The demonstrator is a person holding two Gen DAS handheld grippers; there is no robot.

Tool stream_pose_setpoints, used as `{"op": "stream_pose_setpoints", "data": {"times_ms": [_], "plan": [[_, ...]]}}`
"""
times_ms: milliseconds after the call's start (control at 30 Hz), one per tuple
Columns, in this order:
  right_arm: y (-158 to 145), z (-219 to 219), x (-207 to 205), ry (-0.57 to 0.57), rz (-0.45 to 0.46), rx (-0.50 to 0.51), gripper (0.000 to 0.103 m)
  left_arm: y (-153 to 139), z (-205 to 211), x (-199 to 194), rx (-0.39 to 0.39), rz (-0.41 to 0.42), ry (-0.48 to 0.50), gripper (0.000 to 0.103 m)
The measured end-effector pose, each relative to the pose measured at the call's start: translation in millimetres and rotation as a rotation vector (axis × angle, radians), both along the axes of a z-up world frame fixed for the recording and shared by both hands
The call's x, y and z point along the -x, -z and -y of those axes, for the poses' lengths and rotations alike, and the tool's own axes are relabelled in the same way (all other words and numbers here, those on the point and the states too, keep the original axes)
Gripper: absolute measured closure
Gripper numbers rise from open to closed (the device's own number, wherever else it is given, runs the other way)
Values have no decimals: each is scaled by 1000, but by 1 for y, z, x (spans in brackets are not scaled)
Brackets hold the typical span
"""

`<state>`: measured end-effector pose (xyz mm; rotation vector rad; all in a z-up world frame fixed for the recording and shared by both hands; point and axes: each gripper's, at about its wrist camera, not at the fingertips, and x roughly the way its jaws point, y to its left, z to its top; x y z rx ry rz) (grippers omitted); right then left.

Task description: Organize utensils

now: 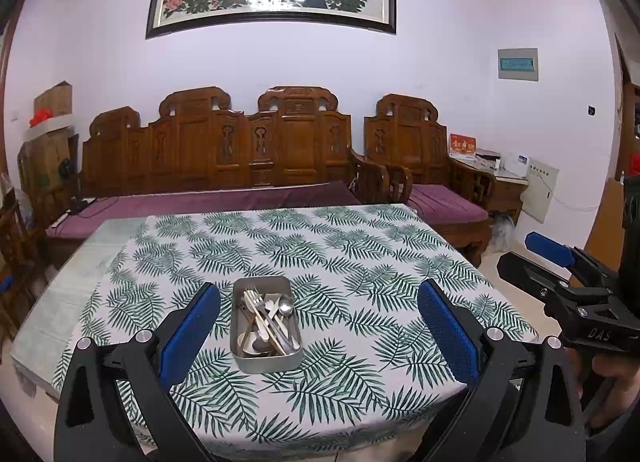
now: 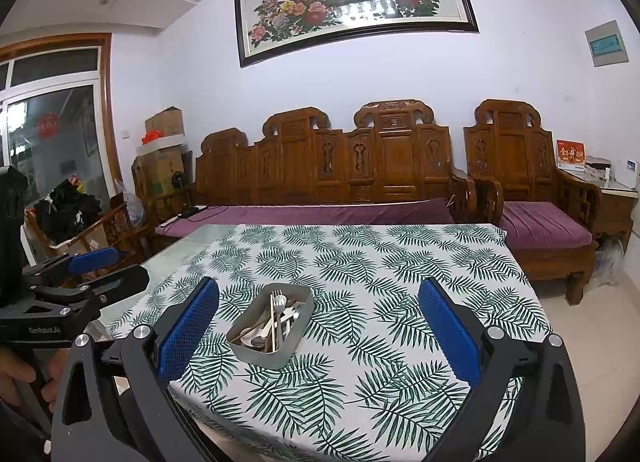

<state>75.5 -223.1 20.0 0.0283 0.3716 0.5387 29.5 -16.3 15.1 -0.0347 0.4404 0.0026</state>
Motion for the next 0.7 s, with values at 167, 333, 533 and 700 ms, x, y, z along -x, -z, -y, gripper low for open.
{"op": "stream_pose_setpoints", "data": {"times_ms": [167,333,533,700], "plan": [[0,0,0,0,1,1,2,1,2,1,4,5,0,8],[0,-1,1,-1,0,-1,2,1,3,1,5,6,1,8],[0,-1,1,0,0,-1,2,1,2,2,4,6,-3,8],[0,0,1,-1,-1,-1,2,1,0,1,9,3,-2,8]]}}
